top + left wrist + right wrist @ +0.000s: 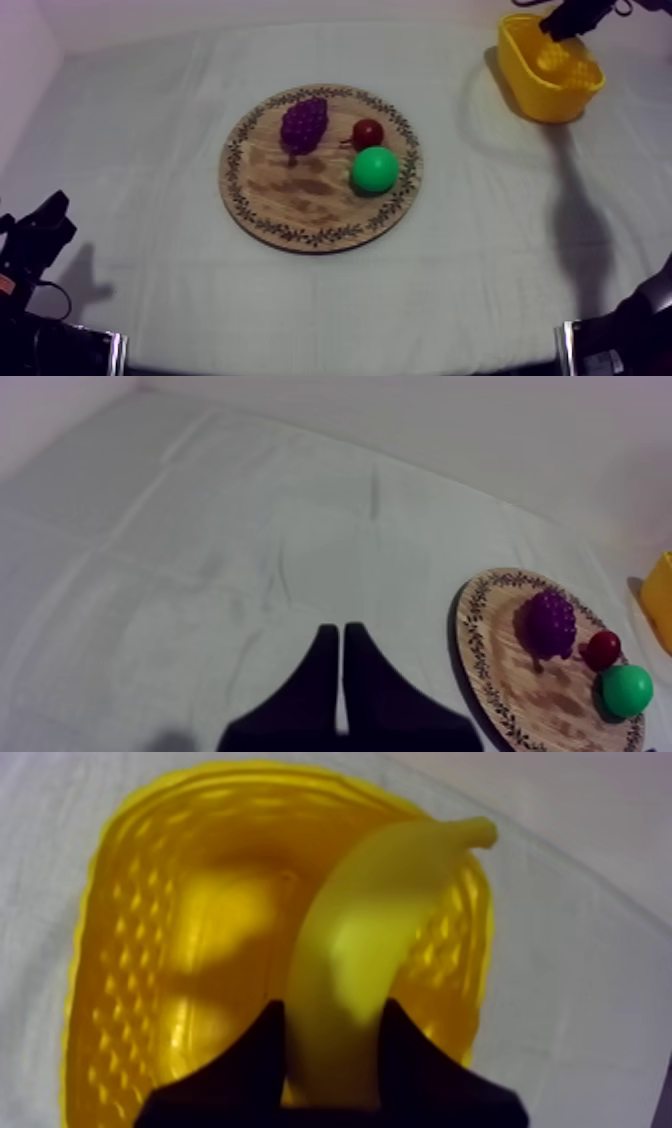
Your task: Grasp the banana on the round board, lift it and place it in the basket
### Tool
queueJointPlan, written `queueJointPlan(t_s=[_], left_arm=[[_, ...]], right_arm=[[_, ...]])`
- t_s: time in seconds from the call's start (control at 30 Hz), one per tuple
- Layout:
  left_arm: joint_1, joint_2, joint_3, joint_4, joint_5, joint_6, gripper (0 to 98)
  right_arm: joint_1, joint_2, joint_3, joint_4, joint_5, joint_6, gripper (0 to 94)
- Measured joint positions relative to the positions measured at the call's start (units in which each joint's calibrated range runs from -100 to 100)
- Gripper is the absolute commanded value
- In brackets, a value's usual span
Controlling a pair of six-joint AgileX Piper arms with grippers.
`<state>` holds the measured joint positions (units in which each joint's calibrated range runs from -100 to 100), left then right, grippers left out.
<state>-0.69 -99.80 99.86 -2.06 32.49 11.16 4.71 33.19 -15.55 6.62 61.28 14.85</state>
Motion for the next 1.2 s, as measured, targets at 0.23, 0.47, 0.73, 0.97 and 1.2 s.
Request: queueJointPlan(t_s=[0.23,0.47,0.73,0.97,1.2], left_arm=[[0.00,0.00,0.00,0.00,0.00,0.00,0.1],[0.00,0.00,0.00,0.00,0.00,0.00,0.1],[0.00,0.00,0.00,0.00,0.00,0.00,0.1],[0.00,0.00,0.00,0.00,0.00,0.00,0.1],[0.00,0.00,0.00,0.00,0.00,0.00,0.1]], right_arm=[[0.07,1.57,4.52,0.53,-3.42,-0.77,22.8],[-0.34,3.34,5.17,0.55,-5.39,-1.42,29.2],[-0.56,3.82,4.49,0.04,-6.04,-1.05,38.8],[-0.20,1.44,5.59,0.05,-6.37,-2.52,11.1],[0.22,-7.68,13.80,0.49,-11.90,-6.72,1.5]])
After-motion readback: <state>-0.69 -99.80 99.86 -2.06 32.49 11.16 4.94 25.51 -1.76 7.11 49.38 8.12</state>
